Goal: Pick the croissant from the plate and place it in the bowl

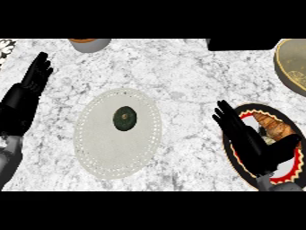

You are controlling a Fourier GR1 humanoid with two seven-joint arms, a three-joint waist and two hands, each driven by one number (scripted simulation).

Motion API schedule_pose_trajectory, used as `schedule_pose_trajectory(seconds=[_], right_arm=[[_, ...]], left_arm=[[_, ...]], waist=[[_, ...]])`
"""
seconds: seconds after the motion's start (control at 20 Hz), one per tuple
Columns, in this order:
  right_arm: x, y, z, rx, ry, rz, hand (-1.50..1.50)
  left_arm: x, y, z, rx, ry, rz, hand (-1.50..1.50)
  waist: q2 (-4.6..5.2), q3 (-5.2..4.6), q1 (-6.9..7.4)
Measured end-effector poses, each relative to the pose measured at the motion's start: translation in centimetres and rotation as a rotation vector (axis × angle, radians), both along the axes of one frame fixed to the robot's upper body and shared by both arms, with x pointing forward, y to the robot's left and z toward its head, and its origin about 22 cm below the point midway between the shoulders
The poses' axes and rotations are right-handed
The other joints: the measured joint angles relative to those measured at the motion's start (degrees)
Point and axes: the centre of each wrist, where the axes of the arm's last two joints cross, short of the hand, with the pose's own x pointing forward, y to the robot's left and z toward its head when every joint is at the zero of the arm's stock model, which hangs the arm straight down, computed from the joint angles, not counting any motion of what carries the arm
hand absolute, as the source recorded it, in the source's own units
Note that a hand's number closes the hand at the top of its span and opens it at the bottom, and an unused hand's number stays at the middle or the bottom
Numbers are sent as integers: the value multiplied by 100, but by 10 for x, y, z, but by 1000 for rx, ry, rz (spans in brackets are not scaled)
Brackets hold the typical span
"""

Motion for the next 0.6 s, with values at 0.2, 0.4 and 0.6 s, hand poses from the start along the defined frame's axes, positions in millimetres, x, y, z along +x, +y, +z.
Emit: schedule_pose_trajectory(seconds=[0.2, 0.4, 0.6], right_arm=[[12, -40, 24, -94, -175, 10, 150], [26, -96, 75, -405, -416, -1, 150], [26, -141, 59, -511, -504, -7, -150]], left_arm=[[-4, -19, -9, -24, 14, -84, 0], [-13, -38, -26, -66, 69, -178, 0], [-23, -66, -40, -118, 105, -287, 0]], waist=[[0, -53, -8], [-37, -110, -145], [18, -89, -7]])
